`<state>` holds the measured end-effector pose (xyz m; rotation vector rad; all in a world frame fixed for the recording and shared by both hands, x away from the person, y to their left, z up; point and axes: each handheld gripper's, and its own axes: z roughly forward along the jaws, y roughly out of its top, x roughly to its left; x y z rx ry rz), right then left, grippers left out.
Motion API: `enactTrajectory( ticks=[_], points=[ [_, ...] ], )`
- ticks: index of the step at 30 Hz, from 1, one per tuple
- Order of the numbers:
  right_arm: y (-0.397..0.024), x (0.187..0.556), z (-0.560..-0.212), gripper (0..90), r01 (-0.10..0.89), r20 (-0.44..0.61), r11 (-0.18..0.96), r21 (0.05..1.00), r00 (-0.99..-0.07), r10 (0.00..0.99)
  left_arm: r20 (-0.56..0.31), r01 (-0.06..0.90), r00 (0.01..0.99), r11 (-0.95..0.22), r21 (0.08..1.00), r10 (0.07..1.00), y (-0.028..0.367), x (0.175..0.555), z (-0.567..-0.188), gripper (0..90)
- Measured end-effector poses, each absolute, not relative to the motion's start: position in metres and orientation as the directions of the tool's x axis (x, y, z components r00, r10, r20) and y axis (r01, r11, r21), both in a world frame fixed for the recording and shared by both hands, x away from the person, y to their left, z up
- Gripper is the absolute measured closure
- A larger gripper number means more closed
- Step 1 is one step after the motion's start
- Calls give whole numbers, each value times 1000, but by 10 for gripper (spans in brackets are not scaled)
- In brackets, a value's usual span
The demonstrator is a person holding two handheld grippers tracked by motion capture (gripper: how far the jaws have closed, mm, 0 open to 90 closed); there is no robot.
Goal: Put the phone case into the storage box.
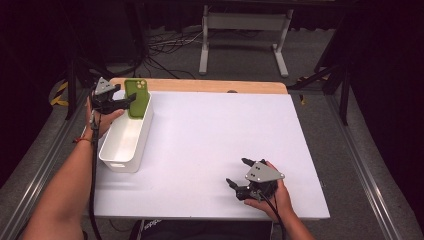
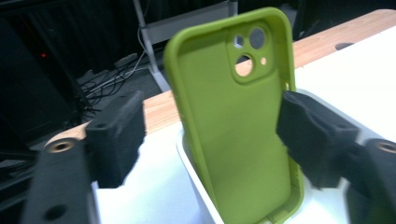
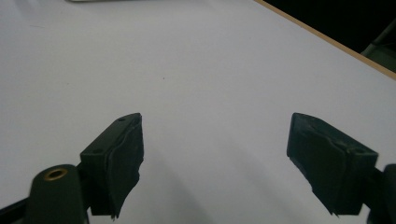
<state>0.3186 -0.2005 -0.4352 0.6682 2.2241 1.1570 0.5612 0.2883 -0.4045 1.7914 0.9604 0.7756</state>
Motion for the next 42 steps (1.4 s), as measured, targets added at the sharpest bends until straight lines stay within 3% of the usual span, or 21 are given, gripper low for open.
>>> enactTrajectory(
  ticks=[6, 31, 42],
  points=[
    [-202, 319, -437, 199, 187, -210, 500, 846, -744, 634, 104, 282, 494, -272, 920, 863, 288, 558, -398, 173],
    [-200, 315, -432, 202, 108, -309, 535, 838, -714, 628, 120, 262, 510, -287, 921, 852, 286, 538, -383, 142],
    [-201, 316, -432, 195, 98, -300, 497, 862, -692, 657, 106, 223, 541, -263, 939, 834, 289, 519, -375, 136]
  ],
)
